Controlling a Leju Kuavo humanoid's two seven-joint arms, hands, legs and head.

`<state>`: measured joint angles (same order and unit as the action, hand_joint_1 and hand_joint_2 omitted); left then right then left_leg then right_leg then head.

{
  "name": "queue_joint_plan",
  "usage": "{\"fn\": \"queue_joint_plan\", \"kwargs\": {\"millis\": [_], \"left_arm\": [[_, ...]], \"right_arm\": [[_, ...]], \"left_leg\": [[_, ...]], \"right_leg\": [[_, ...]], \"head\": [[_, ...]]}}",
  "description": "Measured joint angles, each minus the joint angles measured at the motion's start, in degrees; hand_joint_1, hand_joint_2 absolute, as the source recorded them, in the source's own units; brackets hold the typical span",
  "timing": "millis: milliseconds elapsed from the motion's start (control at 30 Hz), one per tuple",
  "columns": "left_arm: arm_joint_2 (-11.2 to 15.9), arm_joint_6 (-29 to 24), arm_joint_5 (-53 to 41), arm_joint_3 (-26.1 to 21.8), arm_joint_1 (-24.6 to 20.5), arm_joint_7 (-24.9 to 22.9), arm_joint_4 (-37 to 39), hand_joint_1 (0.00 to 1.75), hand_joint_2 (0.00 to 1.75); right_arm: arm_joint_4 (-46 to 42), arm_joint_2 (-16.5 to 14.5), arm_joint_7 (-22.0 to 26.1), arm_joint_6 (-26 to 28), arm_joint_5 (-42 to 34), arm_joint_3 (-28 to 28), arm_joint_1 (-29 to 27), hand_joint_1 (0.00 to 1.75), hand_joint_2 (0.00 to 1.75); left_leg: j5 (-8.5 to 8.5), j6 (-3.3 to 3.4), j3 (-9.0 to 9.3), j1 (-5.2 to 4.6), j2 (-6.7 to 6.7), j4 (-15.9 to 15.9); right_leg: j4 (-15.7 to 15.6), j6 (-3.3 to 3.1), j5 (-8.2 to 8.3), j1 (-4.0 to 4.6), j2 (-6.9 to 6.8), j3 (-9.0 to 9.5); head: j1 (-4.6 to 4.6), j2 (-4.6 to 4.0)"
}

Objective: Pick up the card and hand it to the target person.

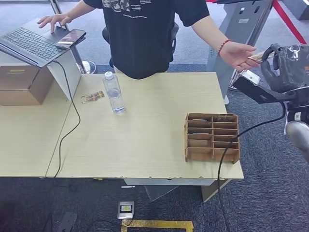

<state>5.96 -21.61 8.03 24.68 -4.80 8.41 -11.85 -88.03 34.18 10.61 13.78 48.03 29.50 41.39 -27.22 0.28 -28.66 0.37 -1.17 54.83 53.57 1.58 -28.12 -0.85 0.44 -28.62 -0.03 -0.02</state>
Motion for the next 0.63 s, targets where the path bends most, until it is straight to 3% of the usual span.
{"fn": "queue_joint_plan", "kwargs": {"millis": [367, 400, 500, 533, 633], "left_arm": [[-0.31, 0.01, -0.27, 0.46, -0.65, -0.58, 0.0, 0.0, 1.75], [-0.32, 0.01, -0.25, 0.48, -0.65, -0.57, 0.0, 0.0, 1.75], [-0.32, 0.01, -0.33, 0.57, -0.66, -0.57, 0.0, 0.0, 1.75], [-0.32, 0.01, -0.39, 0.64, -0.66, -0.58, 0.0, 0.0, 1.75], [-0.31, 0.02, -0.51, 0.91, -0.65, -0.62, 0.0, 0.0, 1.75]], "right_arm": [[11.94, -7.6, -1.7, 3.84, 7.99, 4.49, 4.58, 1.74, 1.75], [12.88, -8.15, -1.77, 3.95, 8.14, 4.84, 4.85, 1.53, 1.75], [15.39, -9.51, -2.18, 4.47, 8.38, 5.72, 5.46, 0.23, 1.75], [15.99, -9.82, -2.38, 4.56, 8.43, 5.96, 5.54, 0.0, 1.75], [16.95, -10.33, -3.04, 4.57, 8.54, 6.43, 5.56, 0.0, 1.75]], "left_leg": [[0.02, 0.01, -0.01, 0.01, -0.05, 0.0], [0.02, 0.01, -0.01, 0.01, -0.05, 0.0], [0.02, 0.01, 0.01, 0.01, -0.06, 0.01], [0.02, 0.01, 0.01, 0.01, -0.06, 0.01], [0.02, 0.01, 0.02, 0.0, -0.06, 0.01]], "right_leg": [[0.01, 0.0, 0.0, 0.01, -0.04, 0.0], [0.01, 0.0, 0.0, 0.01, -0.04, 0.0], [0.01, 0.0, 0.0, 0.01, -0.05, 0.0], [0.01, 0.0, 0.0, 0.01, -0.05, -0.01], [0.01, 0.0, 0.0, 0.01, -0.05, -0.01]], "head": [[-0.01, 0.0], [-0.01, 0.0], [0.0, 0.0], [-0.01, 0.0], [-0.01, 0.0]]}}
